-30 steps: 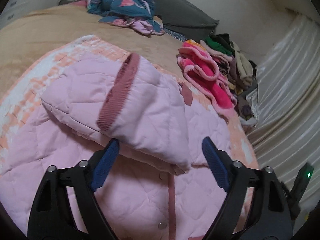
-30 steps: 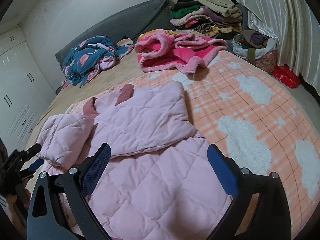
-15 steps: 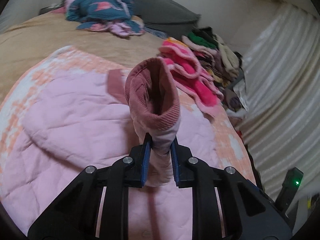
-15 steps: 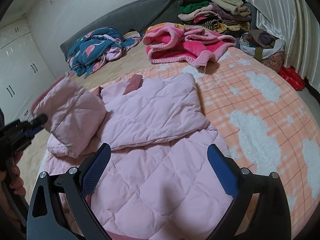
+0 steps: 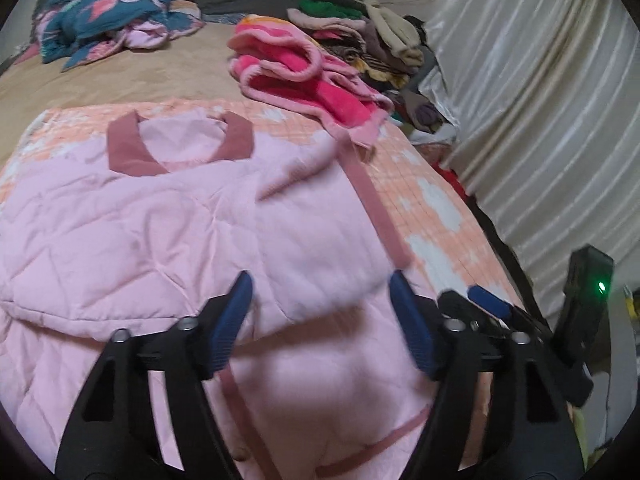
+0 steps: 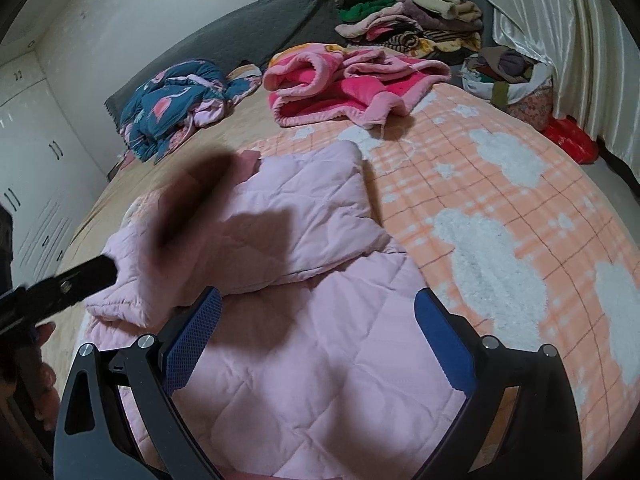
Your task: Fold large clothes
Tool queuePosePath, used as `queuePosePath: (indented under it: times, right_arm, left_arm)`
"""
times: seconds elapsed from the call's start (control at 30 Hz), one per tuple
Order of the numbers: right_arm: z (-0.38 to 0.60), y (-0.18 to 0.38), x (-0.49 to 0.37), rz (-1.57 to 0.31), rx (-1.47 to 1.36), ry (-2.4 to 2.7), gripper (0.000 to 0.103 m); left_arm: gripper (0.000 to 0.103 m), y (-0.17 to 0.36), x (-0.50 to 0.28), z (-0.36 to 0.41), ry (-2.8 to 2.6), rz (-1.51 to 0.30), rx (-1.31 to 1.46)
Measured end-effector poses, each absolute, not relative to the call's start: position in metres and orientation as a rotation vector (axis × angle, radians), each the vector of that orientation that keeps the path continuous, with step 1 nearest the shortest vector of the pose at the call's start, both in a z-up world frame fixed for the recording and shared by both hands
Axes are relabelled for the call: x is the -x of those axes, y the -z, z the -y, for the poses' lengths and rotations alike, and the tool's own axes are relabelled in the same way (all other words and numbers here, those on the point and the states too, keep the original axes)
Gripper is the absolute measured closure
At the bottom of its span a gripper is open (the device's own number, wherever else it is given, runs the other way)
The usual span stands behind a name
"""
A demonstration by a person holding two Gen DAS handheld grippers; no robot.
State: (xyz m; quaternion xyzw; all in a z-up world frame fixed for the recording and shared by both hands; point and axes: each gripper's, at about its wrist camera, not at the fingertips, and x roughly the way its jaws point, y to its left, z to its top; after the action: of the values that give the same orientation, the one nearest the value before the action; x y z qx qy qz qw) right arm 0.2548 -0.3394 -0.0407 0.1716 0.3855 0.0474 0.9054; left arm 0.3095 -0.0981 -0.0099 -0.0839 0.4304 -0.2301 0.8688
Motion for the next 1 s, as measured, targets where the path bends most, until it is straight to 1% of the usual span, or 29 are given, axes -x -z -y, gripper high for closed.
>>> queuePosePath:
  times: [0.2, 0.27, 0.3, 0.57, 0.6, 0.63, 0.67, 0.7, 0.77, 0.8, 0.83, 0.93, 1.0]
  right_arm:
    - [0.339, 0.046, -0.258, -0.817, -0.374, -0.112, 0.006]
    - [0.331, 0.050, -0.261, -0.834, -0.382, -0.144, 0.006]
    - [0.328, 0.052, -0.263, -0.844, -0.394, -0.165, 0.006]
    - [0.284, 0.081, -0.292, -0.946, -0.450, -0.264, 0.007]
    - [0.280, 0.087, -0.296, -0.958, -0.467, -0.275, 0.013]
    - [0.277, 0.091, -0.300, -0.972, -0.481, -0.279, 0.023]
    - [0.274, 0.097, -0.304, -0.990, -0.501, -0.286, 0.030]
    - [0.273, 0.102, -0.307, -0.998, -0.523, -0.296, 0.041]
    - [0.273, 0.105, -0.308, -0.994, -0.537, -0.284, 0.052]
    - [0.272, 0.103, -0.307, -0.973, -0.534, -0.299, 0.067]
    - [0.271, 0.100, -0.306, -0.951, -0.525, -0.312, 0.074]
    - [0.262, 0.082, -0.300, -0.885, -0.430, -0.322, 0.084]
    - [0.255, 0.064, -0.299, -0.829, -0.356, -0.342, 0.086]
  left_arm:
    - [0.023, 0.009, -0.309, 0.073, 0.362, -0.891, 0.115]
    - [0.011, 0.010, -0.313, 0.053, 0.302, -0.890, 0.125]
    - [0.009, 0.010, -0.314, 0.046, 0.274, -0.887, 0.121]
    - [0.009, 0.013, -0.323, -0.032, 0.054, -0.896, 0.148]
    - [0.009, 0.013, -0.323, -0.043, 0.033, -0.896, 0.156]
    - [0.009, 0.013, -0.322, -0.051, 0.020, -0.895, 0.164]
    - [0.009, 0.014, -0.322, -0.061, 0.005, -0.895, 0.175]
    - [0.009, 0.014, -0.321, -0.067, -0.005, -0.895, 0.183]
    - [0.009, 0.015, -0.319, -0.078, -0.024, -0.896, 0.197]
    - [0.009, 0.015, -0.319, -0.085, -0.033, -0.896, 0.205]
    - [0.009, 0.016, -0.318, -0.089, -0.039, -0.896, 0.211]
    - [0.009, 0.017, -0.316, -0.100, -0.051, -0.894, 0.228]
    - [0.009, 0.018, -0.319, -0.104, -0.058, -0.895, 0.239]
